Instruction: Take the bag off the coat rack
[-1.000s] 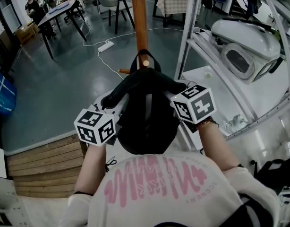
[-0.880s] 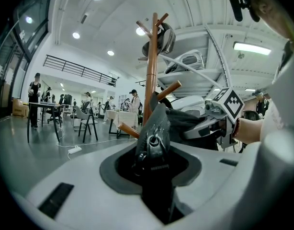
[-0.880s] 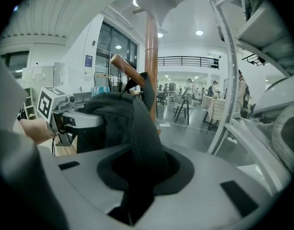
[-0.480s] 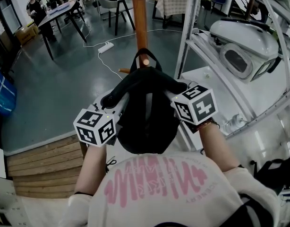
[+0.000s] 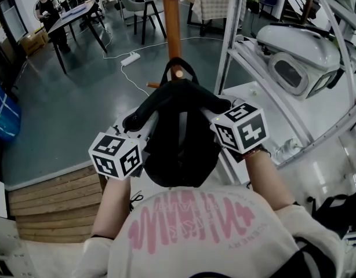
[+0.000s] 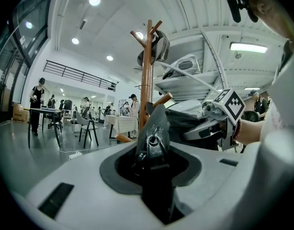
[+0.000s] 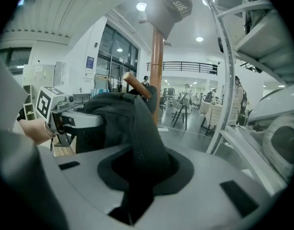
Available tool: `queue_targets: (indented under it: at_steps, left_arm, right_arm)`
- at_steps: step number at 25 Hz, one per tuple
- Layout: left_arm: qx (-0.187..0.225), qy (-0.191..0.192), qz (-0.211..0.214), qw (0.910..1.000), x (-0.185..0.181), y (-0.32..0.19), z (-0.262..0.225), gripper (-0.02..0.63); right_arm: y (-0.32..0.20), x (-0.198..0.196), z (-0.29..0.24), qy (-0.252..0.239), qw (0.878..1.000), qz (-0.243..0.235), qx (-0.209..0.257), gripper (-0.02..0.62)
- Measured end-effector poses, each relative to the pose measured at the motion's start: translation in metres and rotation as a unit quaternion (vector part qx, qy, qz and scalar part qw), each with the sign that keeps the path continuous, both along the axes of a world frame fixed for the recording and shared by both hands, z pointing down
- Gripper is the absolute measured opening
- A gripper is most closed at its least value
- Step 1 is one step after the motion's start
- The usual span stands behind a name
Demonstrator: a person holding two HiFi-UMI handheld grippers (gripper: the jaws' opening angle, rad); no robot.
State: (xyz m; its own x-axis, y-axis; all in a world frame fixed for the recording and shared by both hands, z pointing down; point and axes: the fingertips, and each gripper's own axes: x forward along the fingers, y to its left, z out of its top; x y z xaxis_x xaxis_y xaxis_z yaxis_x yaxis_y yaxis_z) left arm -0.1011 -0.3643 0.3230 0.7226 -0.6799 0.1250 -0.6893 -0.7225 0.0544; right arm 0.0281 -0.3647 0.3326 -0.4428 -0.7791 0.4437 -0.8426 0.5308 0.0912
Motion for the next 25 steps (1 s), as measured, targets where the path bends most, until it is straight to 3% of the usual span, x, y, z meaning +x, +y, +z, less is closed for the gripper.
queue_targets:
  at_steps: [25]
  left_arm:
    - [0.025, 0.007, 0.007, 0.9996, -0.002, 0.012, -0.028, 0.106]
  right_arm:
    - [0.011, -0.003, -0.025, 0.005, 1.000, 0.001, 0.026, 0.069]
